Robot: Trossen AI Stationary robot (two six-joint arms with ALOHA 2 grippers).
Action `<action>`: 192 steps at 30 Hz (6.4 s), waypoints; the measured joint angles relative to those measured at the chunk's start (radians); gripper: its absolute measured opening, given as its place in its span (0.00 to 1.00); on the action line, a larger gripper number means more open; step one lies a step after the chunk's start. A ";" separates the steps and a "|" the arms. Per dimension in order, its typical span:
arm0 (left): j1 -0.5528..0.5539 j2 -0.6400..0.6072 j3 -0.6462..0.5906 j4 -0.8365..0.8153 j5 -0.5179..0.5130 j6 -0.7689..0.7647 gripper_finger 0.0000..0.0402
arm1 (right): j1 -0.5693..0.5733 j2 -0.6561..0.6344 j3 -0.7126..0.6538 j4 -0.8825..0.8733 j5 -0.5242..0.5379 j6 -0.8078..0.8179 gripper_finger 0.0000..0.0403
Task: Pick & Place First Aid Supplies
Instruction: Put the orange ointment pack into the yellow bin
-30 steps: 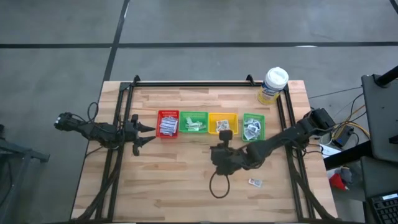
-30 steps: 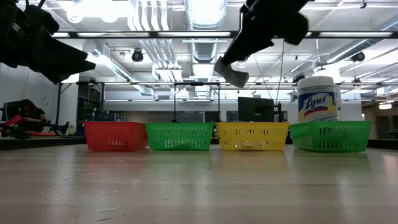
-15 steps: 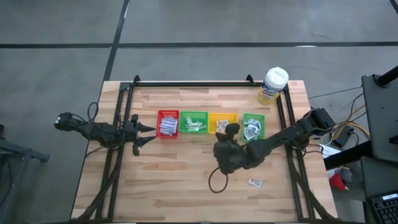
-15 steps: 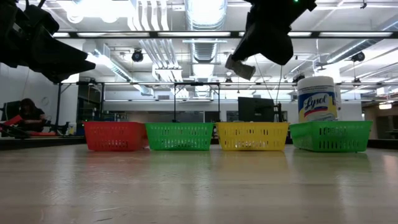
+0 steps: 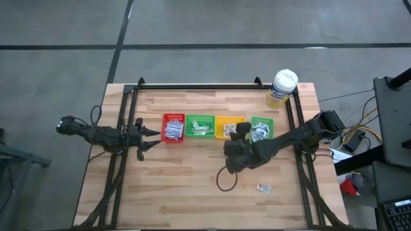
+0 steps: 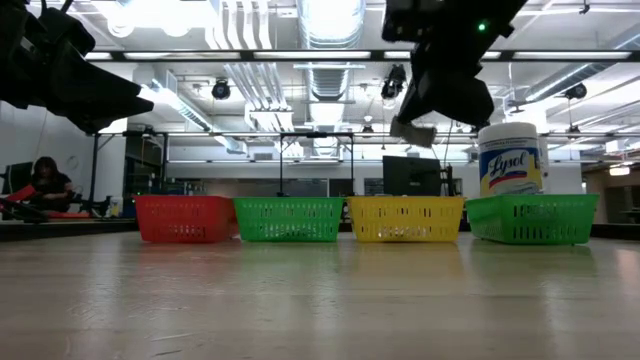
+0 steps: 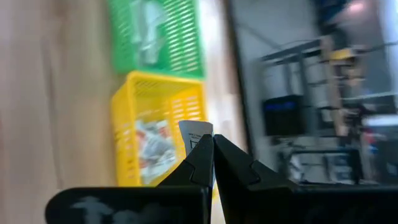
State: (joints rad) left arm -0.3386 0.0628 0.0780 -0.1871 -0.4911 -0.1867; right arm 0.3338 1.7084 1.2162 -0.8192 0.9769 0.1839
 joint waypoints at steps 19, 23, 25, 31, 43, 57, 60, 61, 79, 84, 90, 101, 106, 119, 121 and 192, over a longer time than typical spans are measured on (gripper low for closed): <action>0.000 0.000 0.000 0.000 0.000 0.000 0.47 | -0.390 0.000 0.142 -0.088 -0.648 -0.383 0.02; 0.000 0.000 0.000 0.000 0.000 0.000 0.47 | -0.459 0.000 0.148 -0.089 -0.779 -0.434 0.02; 0.000 0.000 0.000 0.000 0.000 0.000 0.47 | -0.488 0.000 0.149 -0.087 -0.838 -0.460 0.02; 0.000 0.000 0.000 0.000 0.000 0.000 0.47 | -0.556 0.001 0.149 -0.075 -0.938 -0.501 0.02; 0.000 0.000 0.000 0.000 0.000 0.000 0.47 | -0.619 0.003 0.100 0.015 -1.038 -0.544 0.02; 0.000 0.000 0.000 0.000 0.000 0.000 0.47 | -0.632 0.009 -0.020 0.131 -1.075 -0.552 0.02; 0.000 0.000 0.000 0.000 0.000 0.000 0.47 | -0.633 0.010 -0.051 0.151 -1.090 -0.546 0.02; 0.000 0.000 0.000 0.000 0.000 0.000 0.47 | -0.633 0.010 -0.062 0.167 -1.090 -0.546 0.02; 0.000 0.000 0.000 0.000 0.000 0.000 0.47 | -0.633 0.010 -0.096 0.228 -1.054 -0.531 0.02; 0.000 0.000 0.000 0.000 0.000 0.000 0.47 | -0.634 0.010 -0.096 0.227 -1.053 -0.531 0.04; 0.000 0.000 0.000 0.000 0.000 0.000 0.47 | -0.634 0.010 -0.096 0.227 -1.053 -0.526 0.15; 0.000 0.000 0.000 0.000 0.000 0.000 0.47 | -0.633 0.004 0.007 0.156 -1.053 -0.514 0.27; 0.000 0.000 0.000 0.000 0.000 0.000 0.47 | -0.632 0.003 0.101 -0.013 -1.056 -0.471 0.27; 0.000 0.000 0.000 0.000 0.000 0.000 0.47 | -0.538 0.000 0.180 -0.349 -1.187 -0.359 0.20; 0.000 0.000 0.000 0.000 0.000 0.000 0.47 | -0.515 0.000 0.174 -0.359 -1.188 -0.347 0.19; 0.000 0.000 0.000 0.000 0.000 0.000 0.47 | 0.253 -0.275 -0.236 -0.215 -1.183 0.640 0.17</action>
State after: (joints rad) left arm -0.3386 0.0624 0.0781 -0.1871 -0.4908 -0.1867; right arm 0.5866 1.4335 0.9799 -1.0345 -0.2061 0.8239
